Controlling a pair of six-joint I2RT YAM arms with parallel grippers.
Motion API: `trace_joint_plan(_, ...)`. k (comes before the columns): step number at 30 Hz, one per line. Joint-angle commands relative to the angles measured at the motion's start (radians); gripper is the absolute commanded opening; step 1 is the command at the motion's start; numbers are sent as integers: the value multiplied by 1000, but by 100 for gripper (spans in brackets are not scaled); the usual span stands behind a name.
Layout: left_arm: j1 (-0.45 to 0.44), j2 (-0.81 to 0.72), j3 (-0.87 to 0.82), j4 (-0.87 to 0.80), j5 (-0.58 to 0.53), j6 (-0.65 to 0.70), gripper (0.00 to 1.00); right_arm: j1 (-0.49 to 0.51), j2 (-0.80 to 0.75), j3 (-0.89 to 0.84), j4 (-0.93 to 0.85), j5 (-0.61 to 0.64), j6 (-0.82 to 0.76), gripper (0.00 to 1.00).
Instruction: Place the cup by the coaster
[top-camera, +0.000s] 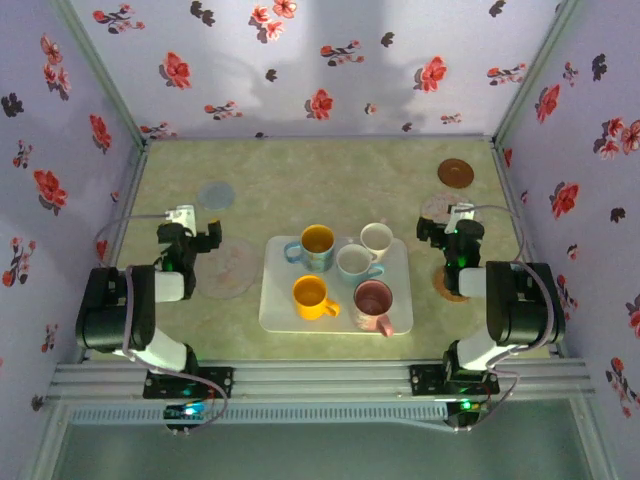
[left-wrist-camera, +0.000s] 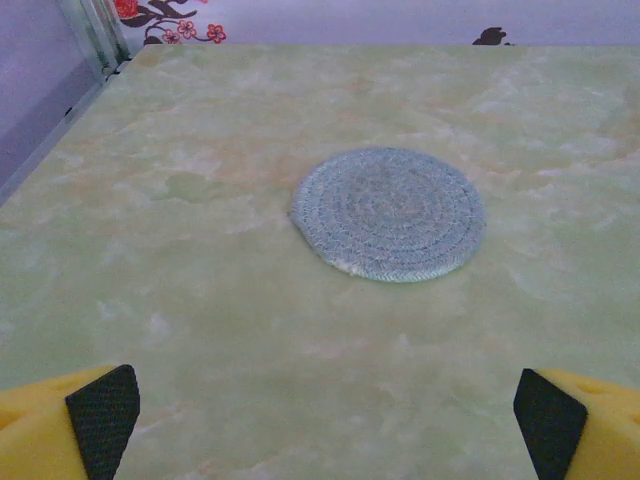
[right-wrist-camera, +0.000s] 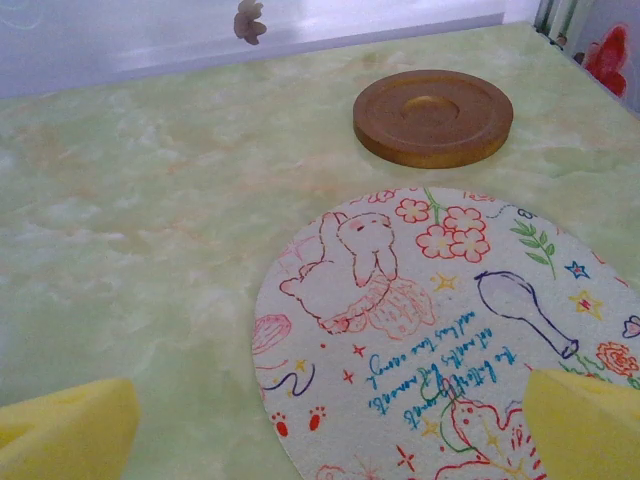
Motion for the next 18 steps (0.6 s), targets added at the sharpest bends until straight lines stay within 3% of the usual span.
trace_joint_plan(1,-9,8,11,18,-3,23,99,2,6,10,-4,2,15,100)
trace_joint_plan(18,-12,9,14,16,-26,19,99,2,7,11,-4,2,15,100)
